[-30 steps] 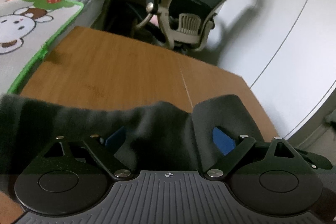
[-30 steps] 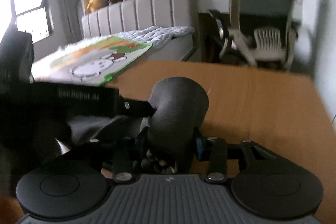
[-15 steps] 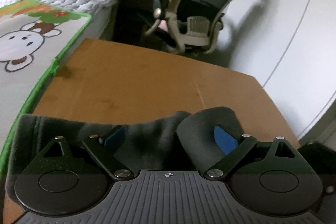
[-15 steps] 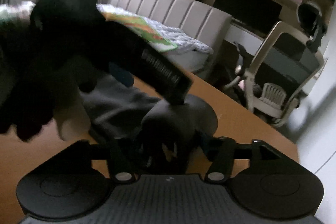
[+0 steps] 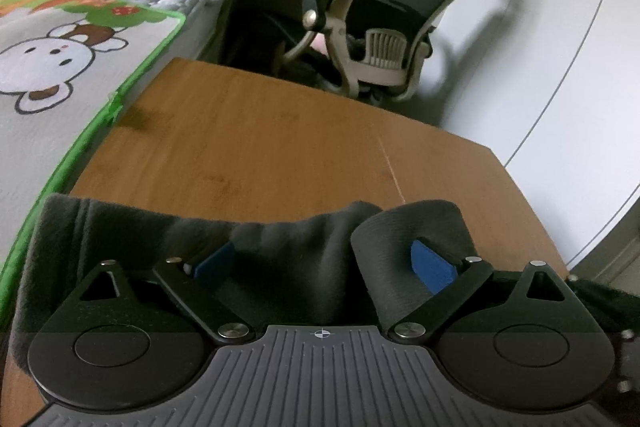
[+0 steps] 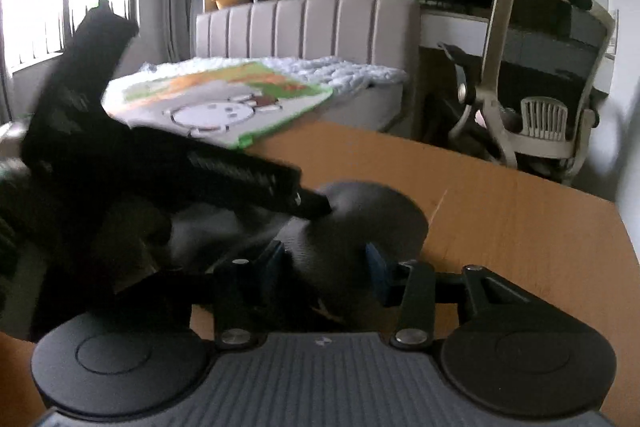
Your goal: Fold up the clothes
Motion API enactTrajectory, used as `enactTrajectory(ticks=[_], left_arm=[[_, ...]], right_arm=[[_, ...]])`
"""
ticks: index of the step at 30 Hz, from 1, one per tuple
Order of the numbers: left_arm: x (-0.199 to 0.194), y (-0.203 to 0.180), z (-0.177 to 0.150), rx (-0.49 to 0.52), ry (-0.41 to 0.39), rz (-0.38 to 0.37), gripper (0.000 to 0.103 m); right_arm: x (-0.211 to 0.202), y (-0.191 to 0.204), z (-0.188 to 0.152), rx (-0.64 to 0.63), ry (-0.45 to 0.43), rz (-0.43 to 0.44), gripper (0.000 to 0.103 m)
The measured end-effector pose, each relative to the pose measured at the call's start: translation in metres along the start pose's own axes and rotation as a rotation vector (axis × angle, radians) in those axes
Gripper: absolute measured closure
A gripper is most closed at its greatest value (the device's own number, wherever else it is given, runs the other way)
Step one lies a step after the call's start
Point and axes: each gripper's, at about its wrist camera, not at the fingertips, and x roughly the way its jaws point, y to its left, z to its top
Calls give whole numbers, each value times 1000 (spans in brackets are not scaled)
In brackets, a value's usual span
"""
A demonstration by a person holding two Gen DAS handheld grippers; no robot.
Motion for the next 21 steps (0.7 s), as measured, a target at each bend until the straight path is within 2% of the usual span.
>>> enactTrajectory(ticks=[4, 8, 12, 14, 16, 21], left_arm=[[-13, -6, 3, 10, -33, -54, 6], [-7, -14, 0, 65, -17, -35, 5], [-1, -9, -4, 61, -4, -4, 4], [-1, -6, -4, 51, -3, -7, 4], [0, -3, -4, 41, -2, -9, 4], [0, 3, -4, 16, 2, -15, 4]], right_arm=[[-1, 15, 1, -66, 18, -25, 53], [-6, 17, 2, -61, 19, -20, 46], [-16, -1, 6, 54, -7, 19, 44], [-15, -12, 5, 119, -3, 15, 29], [-7, -20, 1, 190, 16, 29, 25], [22, -35, -4, 328, 65, 83, 21]])
